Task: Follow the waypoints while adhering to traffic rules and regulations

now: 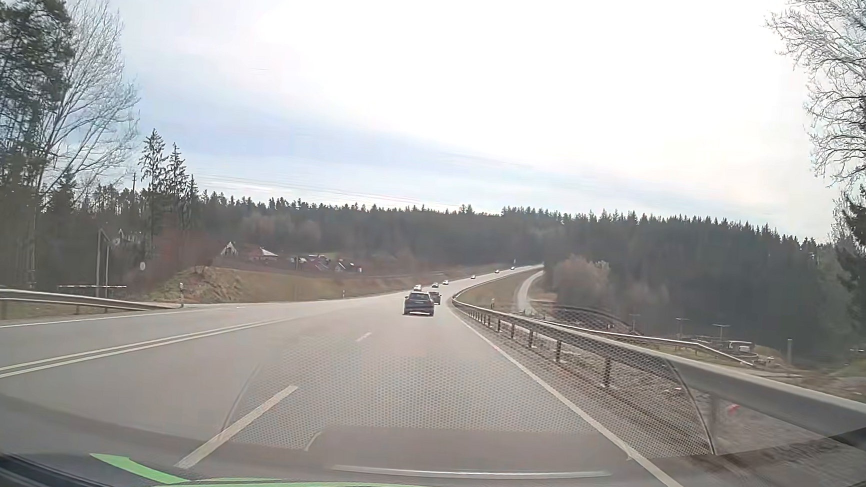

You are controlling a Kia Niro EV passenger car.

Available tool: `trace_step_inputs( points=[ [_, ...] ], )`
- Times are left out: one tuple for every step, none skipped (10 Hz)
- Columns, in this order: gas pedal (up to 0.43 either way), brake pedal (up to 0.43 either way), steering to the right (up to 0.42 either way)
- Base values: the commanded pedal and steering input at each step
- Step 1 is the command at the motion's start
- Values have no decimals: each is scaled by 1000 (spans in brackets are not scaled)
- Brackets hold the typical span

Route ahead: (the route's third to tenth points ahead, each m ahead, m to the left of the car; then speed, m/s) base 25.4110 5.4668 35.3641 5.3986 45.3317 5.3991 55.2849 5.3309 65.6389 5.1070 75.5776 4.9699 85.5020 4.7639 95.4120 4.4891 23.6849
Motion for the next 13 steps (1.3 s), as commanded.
trace_step_inputs(
  points=[
    [20, 0, 0],
    [20, 0, 0],
    [28, 0, 0],
    [28, 0, 0],
    [28, 0, 0],
    [28, 0, 0],
    [39, 0, 0],
    [39, 0, 0],
    [47, 0, 0],
    [47, 0, 1],
    [59, 0, 1],
    [59, 0, 1],
    [59, 0, 1]
  ],
)
